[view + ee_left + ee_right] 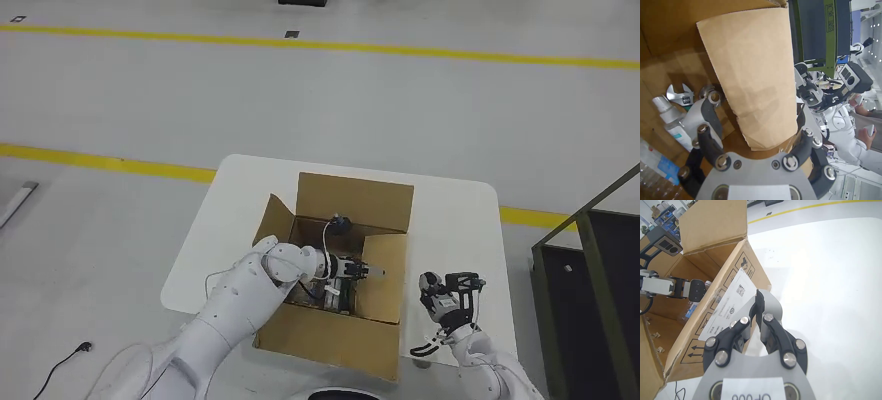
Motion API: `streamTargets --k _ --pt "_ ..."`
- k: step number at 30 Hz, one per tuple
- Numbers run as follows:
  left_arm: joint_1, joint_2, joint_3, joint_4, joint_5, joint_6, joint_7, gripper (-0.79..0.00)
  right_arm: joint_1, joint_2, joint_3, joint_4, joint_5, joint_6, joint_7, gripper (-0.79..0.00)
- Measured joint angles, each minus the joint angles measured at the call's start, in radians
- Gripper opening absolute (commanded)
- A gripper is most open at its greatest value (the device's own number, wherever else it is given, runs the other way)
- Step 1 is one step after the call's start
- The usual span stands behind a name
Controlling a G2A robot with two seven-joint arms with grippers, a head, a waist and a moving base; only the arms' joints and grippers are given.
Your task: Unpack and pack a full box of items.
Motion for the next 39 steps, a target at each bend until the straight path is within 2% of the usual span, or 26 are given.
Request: streamTargets --k 14,23,31,39 --pt "-0.027 -0.059 0.022 0.136 -0.103 -0.062 -0.040 0.000 0.044 -0.009 -0.068 0.049 -0.009 -0.014 -0.001 -0.785" --pt "-0.029 -0.072 -0.014 0.162 -0.229 -0.135 -0.110 0.000 0.065 -0.013 -0.101 0.059 -0.014 -0.017 -0.004 -0.785" --pt "-0.036 -0.064 -0.060 0.098 -0.274 -0.167 -0.130 0.000 0.058 -0.012 -0.089 0.035 -0.008 -0.002 -0.013 -0.785" --pt "-0.040 -0.059 -0.080 -0.044 -0.268 -0.179 -0.128 0.000 0.005 -0.010 0.014 -0.075 0.057 0.144 -0.060 -0.785"
